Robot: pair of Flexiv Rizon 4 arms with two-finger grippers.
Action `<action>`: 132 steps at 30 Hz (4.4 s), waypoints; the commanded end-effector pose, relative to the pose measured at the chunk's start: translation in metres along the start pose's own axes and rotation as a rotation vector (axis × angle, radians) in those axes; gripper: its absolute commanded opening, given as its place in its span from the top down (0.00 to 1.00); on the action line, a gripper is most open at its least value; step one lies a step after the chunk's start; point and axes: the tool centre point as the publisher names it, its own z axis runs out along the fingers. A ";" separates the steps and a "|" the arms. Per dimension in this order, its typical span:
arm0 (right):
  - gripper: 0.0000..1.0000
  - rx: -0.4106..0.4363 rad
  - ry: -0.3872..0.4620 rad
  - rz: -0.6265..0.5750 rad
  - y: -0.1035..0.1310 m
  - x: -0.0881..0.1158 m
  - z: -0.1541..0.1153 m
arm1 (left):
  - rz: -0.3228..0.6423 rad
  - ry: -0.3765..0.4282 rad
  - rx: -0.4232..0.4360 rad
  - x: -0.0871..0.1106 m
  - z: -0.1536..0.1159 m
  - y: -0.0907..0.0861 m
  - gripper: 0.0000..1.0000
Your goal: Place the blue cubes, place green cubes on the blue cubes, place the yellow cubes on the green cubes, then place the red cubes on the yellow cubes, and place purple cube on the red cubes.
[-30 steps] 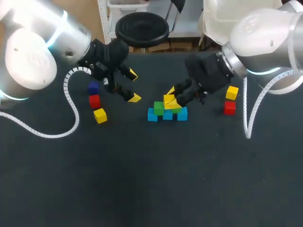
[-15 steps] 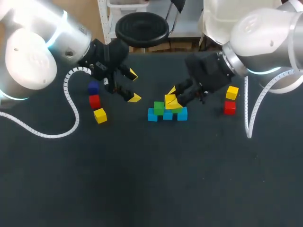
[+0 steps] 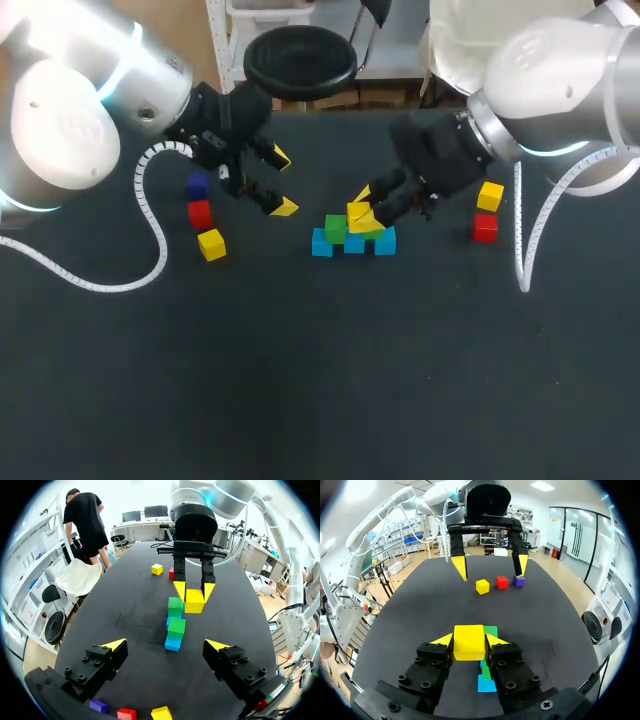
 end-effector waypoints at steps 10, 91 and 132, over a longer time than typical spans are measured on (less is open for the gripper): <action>1.00 -0.008 0.004 0.006 -0.006 0.002 0.004 | 0.004 -0.006 -0.001 0.002 0.000 0.000 0.00; 1.00 0.048 0.001 -0.038 -0.027 0.006 0.008 | 0.004 -0.006 -0.001 0.002 0.000 0.000 0.00; 1.00 0.047 0.001 -0.026 -0.033 0.012 0.014 | 0.004 -0.006 -0.001 0.002 0.000 0.000 0.00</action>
